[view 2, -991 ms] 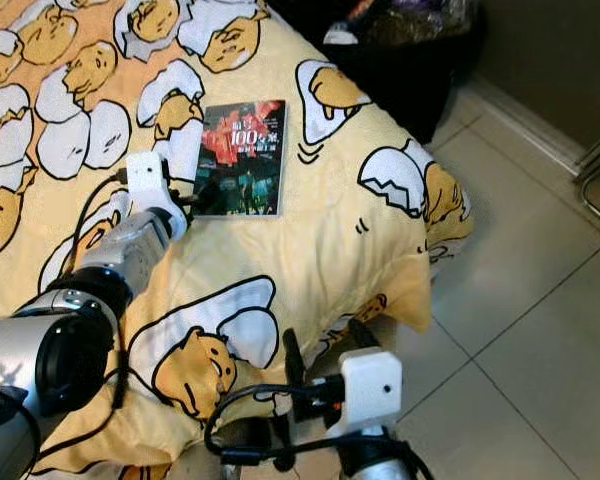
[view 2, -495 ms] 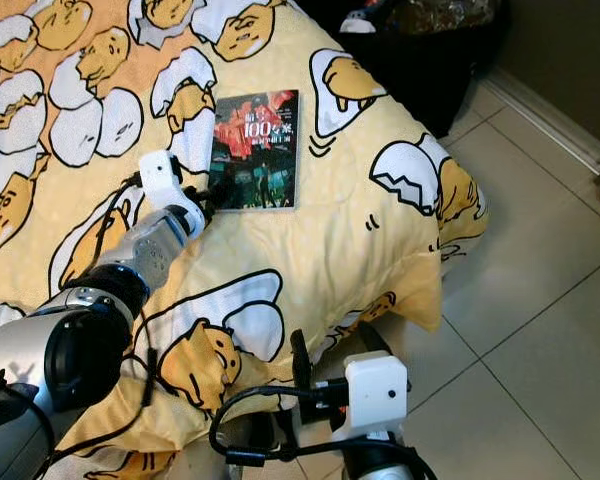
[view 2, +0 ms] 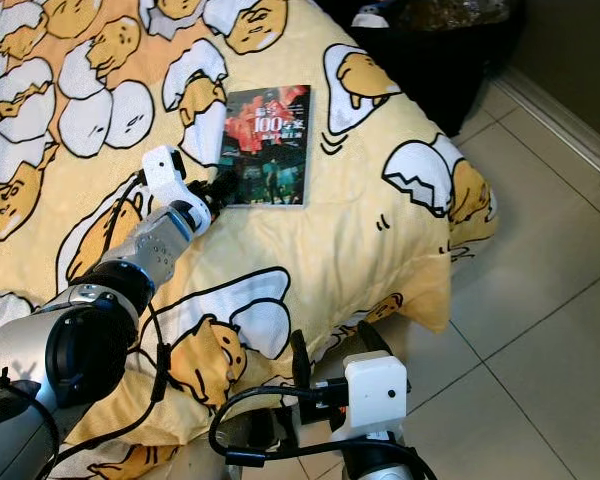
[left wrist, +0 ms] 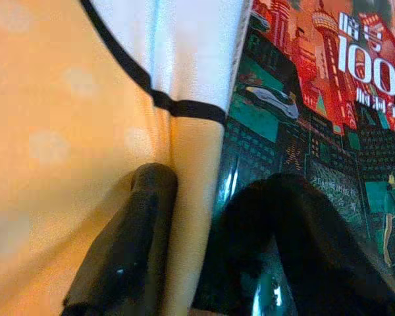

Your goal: Clean up the room

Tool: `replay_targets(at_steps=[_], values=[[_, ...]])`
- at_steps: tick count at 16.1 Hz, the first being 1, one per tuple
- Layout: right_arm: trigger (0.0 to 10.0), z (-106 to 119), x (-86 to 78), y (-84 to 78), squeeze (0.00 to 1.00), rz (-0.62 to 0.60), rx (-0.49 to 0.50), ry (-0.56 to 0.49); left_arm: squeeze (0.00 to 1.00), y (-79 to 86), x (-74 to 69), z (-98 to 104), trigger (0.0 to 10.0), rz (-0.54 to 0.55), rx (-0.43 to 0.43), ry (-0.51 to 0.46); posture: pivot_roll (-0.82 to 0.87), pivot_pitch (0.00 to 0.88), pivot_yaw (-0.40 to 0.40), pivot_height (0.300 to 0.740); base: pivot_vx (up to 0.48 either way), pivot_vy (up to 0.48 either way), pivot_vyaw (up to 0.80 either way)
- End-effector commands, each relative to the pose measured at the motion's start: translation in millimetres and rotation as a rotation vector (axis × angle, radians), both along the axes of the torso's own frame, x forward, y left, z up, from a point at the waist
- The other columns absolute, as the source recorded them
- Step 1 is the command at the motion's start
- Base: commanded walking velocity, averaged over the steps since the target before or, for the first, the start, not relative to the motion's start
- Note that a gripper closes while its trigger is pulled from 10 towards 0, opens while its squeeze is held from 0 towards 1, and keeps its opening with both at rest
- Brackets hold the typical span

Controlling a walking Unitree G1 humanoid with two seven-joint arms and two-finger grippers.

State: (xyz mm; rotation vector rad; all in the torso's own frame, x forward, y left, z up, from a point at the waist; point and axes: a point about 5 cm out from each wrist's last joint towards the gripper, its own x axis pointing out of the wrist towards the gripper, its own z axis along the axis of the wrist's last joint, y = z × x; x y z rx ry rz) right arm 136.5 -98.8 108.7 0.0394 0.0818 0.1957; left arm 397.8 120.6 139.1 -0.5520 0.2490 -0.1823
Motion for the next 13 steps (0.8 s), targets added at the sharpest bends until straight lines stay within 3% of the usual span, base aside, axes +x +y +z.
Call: replay_targets(at_steps=[1,2,3,6,9,11,12,13], values=[[10.0,-5,-6.5,10.9,0.00,0.039,0.030,0.044,0.00,-1.7,-4.3,-10,0.0,-0.015,-0.034,0.044,-0.31,0.343,0.227,0.740,0.000,0.000,0.00],[10.0,-6,-5.9,10.3,0.00,0.037,0.028,0.045,0.00,0.4,0.1,1,0.0,0.022,-0.173,0.011,-0.30,0.336,0.229,0.740,0.000,0.000,0.00],[10.0,-6,-4.8,9.8,0.00,0.036,0.027,0.043,0.00,1.5,3.3,10,0.0,0.033,-0.241,-0.019,-0.30,0.331,0.232,0.740,0.000,0.000,0.00],[10.0,-7,-1.5,8.9,0.00,0.036,0.026,0.039,0.00,9.5,10.6,33,0.0,0.031,-0.358,-0.108,-0.28,0.317,0.235,0.740,0.000,0.000,0.00],[10.0,-9,0.2,8.4,0.00,0.041,0.026,0.038,0.00,20.4,13.2,45,0.0,0.025,-0.388,-0.158,-0.26,0.301,0.235,0.740,0.000,0.000,0.00],[10.0,-11,4.2,8.6,0.00,0.051,0.024,0.034,0.00,27.5,14.0,51,0.0,-0.010,-0.318,-0.203,-0.24,0.287,0.231,0.740,0.000,0.000,0.00],[10.0,-12,7.1,9.5,0.00,0.060,0.020,0.028,0.00,27.5,13.4,48,0.0,-0.031,-0.154,-0.200,-0.23,0.280,0.228,0.740,0.000,0.000,0.00],[10.0,-12,8.1,9.2,0.00,0.060,0.016,0.026,0.00,26.8,13.2,46,3.5,-0.030,-0.070,-0.190,-0.23,0.277,0.225,0.740,0.000,0.000,0.00]])
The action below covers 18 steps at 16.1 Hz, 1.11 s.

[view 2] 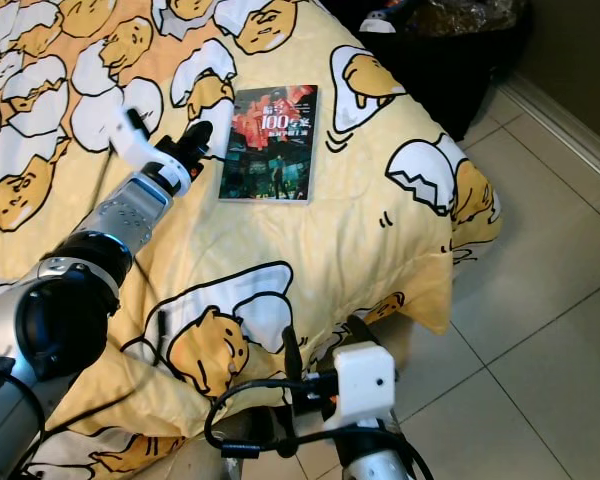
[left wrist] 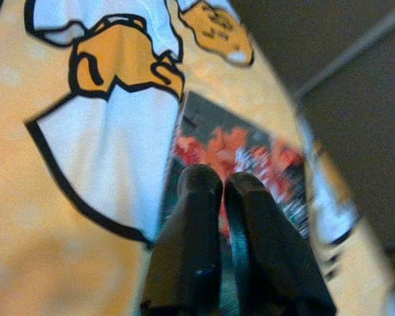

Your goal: Clean up the room

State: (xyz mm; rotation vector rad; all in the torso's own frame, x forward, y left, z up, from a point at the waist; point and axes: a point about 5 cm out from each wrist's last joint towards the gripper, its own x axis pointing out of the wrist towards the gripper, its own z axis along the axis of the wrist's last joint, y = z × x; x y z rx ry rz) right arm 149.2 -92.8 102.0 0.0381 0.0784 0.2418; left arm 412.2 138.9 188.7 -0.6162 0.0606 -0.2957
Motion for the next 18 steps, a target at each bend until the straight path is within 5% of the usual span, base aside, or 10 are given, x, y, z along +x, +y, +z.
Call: replay_targets(at_steps=[1,6,9,14,18], values=[[10.0,-5,-3.4,2.6,0.00,0.013,0.004,0.026,0.00,5.4,-1.3,-7,10.0,0.031,0.174,0.019,-0.23,0.277,0.224,0.740,0.000,0.000,0.00],[10.0,-6,-10.0,0.2,0.00,-0.025,-0.009,0.034,0.00,-8.6,0.4,-11,10.0,0.163,0.740,0.038,-0.28,0.289,0.244,0.740,0.000,0.000,0.00],[10.0,-7,-14.6,1.7,0.00,-0.045,-0.005,0.046,0.00,-21.6,-2.8,-20,10.0,0.174,0.952,0.013,-0.29,0.307,0.260,0.740,0.000,0.000,0.00],[10.0,-8,-19.5,4.1,0.00,-0.058,-0.002,0.058,0.00,-46.3,-14.4,-46,10.0,0.054,1.071,0.010,-0.30,0.325,0.261,0.740,0.000,0.000,0.00],[10.0,-8,-21.1,3.6,0.00,-0.058,-0.002,0.065,0.00,-61.2,-20.4,-56,10.0,-0.024,1.055,0.008,-0.30,0.329,0.259,0.740,0.000,0.000,0.00]])
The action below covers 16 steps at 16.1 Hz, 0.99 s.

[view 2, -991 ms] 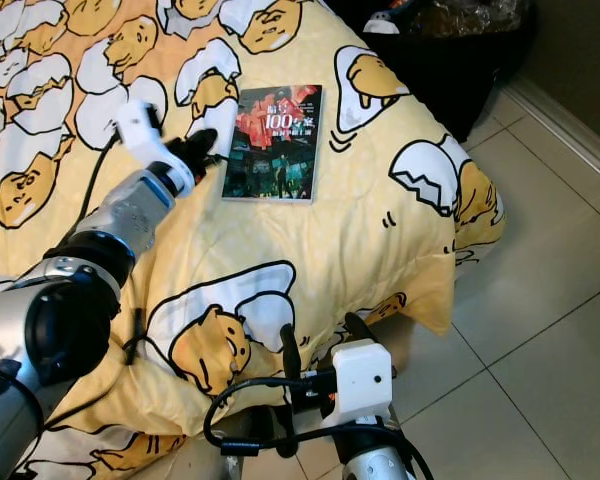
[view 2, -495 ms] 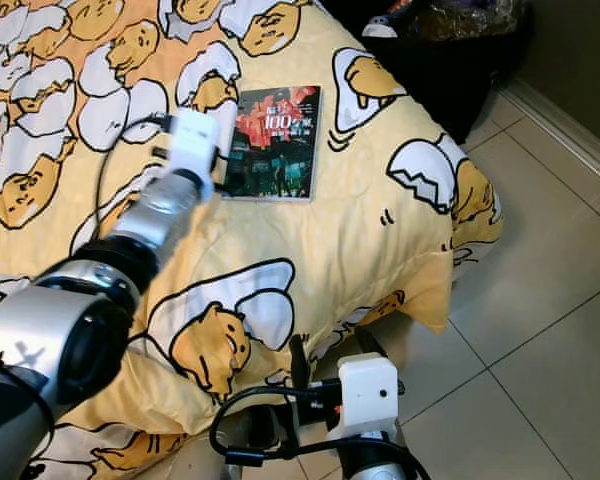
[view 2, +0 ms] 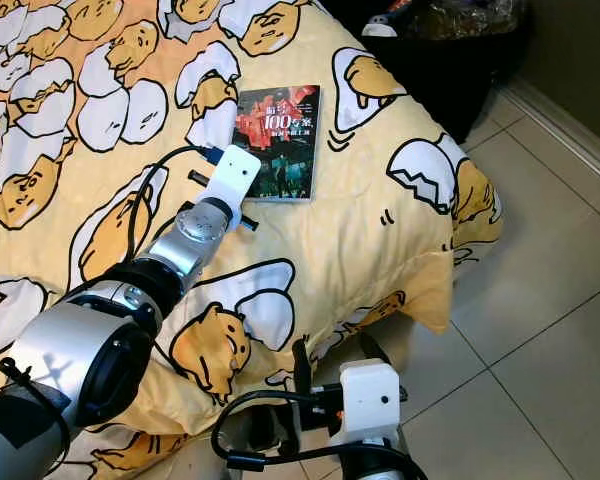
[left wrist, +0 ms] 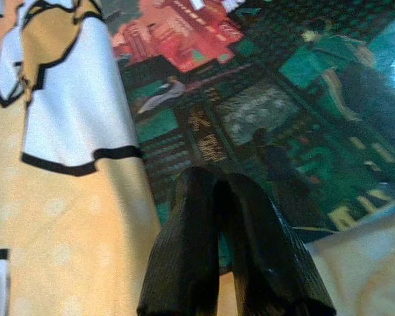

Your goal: Clean up the room

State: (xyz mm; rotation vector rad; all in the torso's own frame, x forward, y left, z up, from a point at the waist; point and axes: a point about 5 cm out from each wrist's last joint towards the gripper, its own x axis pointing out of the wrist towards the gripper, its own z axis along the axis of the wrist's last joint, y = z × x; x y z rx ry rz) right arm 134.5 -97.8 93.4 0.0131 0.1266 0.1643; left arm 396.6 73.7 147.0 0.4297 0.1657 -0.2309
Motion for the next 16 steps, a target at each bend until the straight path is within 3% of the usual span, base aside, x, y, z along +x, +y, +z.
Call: replay_targets(at_steps=[1,5,9,11,12,14,15,16], values=[[10.0,0,-6.5,8.7,0.00,0.016,0.032,0.018,0.00,1.7,-5.4,-14,10.0,-0.013,-0.001,0.052,-0.30,0.329,0.259,0.740,0.000,0.000,0.00],[10.0,-1,-6.4,9.6,0.00,0.015,0.036,0.021,0.00,-37.8,-13.7,-9,10.0,-0.208,-0.143,0.055,-0.29,0.328,0.264,0.740,0.000,0.000,0.00],[10.0,-2,-5.1,8.9,0.00,0.019,0.036,0.022,0.00,-65.4,-20.7,3,10.0,-0.378,-0.254,0.024,-0.27,0.322,0.266,0.740,0.000,0.000,0.00],[10.0,-3,-4.4,7.9,0.00,0.020,0.036,0.023,0.00,-69.0,-22.6,4,10.0,-0.409,-0.241,0.010,-0.26,0.317,0.265,0.740,0.000,0.000,0.00],[10.0,-5,-3.4,6.4,0.00,0.022,0.032,0.024,0.00,-73.4,-27.2,-2,10.0,-0.426,-0.341,0.064,-0.26,0.311,0.265,0.740,0.000,0.000,0.00],[10.0,-5,-2.1,5.3,0.00,0.023,0.029,0.022,0.00,-78.0,-30.4,-3,10.0,-0.447,-0.396,0.073,-0.26,0.309,0.266,0.740,0.000,0.000,0.00],[10.0,-4,-1.0,4.8,0.00,0.022,0.027,0.018,0.00,-71.3,-24.8,5,10.0,-0.412,-0.432,0.041,-0.26,0.308,0.265,0.740,0.000,0.000,0.00],[10.0,-4,-1.0,5.5,0.00,0.021,0.028,0.016,0.00,-54.0,-14.5,15,10.0,-0.325,-0.412,-0.021,-0.25,0.309,0.265,0.740,0.000,0.000,0.00]])
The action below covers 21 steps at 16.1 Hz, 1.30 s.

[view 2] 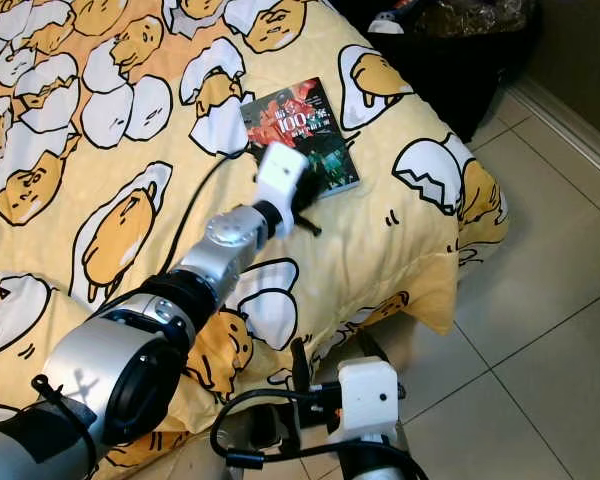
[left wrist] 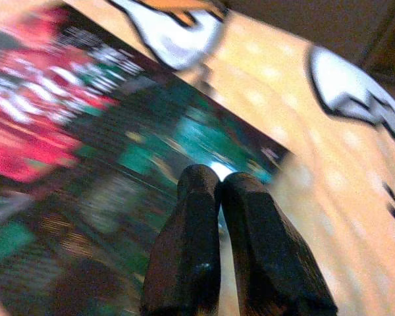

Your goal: Clean up the room

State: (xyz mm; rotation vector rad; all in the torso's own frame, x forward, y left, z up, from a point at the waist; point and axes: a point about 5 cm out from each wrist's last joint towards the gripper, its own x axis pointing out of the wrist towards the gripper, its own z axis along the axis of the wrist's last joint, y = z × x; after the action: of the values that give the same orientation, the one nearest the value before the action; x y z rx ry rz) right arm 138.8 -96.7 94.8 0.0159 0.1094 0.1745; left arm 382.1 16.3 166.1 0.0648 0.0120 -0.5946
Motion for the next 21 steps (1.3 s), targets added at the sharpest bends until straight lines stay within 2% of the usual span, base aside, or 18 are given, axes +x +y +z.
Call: replay_targets(at_steps=[1,2,3,6,7,10,15,21], values=[[10.0,-6,-5.5,5.0,0.00,0.012,0.023,0.034,0.00,13.1,4.8,1,10.0,0.074,0.004,-0.017,-0.25,0.307,0.266,0.740,0.000,0.000,0.00],[10.0,-6,-6.0,6.1,0.00,0.011,0.025,0.035,0.00,30.5,11.9,6,10.0,0.169,0.054,-0.047,-0.25,0.306,0.268,0.740,0.000,0.000,0.00],[10.0,-7,-5.9,6.9,0.00,0.007,0.024,0.035,0.00,54.4,19.3,8,10.0,0.296,0.175,-0.085,-0.27,0.308,0.272,0.740,0.000,0.000,0.00],[10.0,-7,-8.4,5.3,0.00,-0.008,0.020,0.040,0.00,71.9,22.1,3,10.0,0.413,0.273,-0.072,-0.28,0.316,0.274,0.740,0.000,0.000,0.00],[10.0,-8,-10.5,5.5,0.00,-0.012,0.019,0.046,0.00,72.4,20.0,-5,10.0,0.435,0.365,-0.076,-0.29,0.322,0.275,0.740,0.000,0.000,0.00],[10.0,-9,-13.7,6.8,0.00,-0.019,0.019,0.057,0.00,61.5,10.5,-28,10.0,0.417,0.459,-0.019,-0.31,0.330,0.277,0.740,0.000,0.000,0.00],[10.0,-10,-17.5,6.1,0.00,-0.026,0.013,0.068,0.00,36.6,-2.4,-47,10.0,0.320,0.473,0.028,-0.32,0.330,0.276,0.740,0.000,0.000,0.00],[10.0,-10,-17.5,6.1,0.00,-0.026,0.013,0.068,0.00,36.6,-2.4,-47,10.0,0.320,0.473,0.028,-0.32,0.330,0.276,0.740,0.000,0.000,0.00]])
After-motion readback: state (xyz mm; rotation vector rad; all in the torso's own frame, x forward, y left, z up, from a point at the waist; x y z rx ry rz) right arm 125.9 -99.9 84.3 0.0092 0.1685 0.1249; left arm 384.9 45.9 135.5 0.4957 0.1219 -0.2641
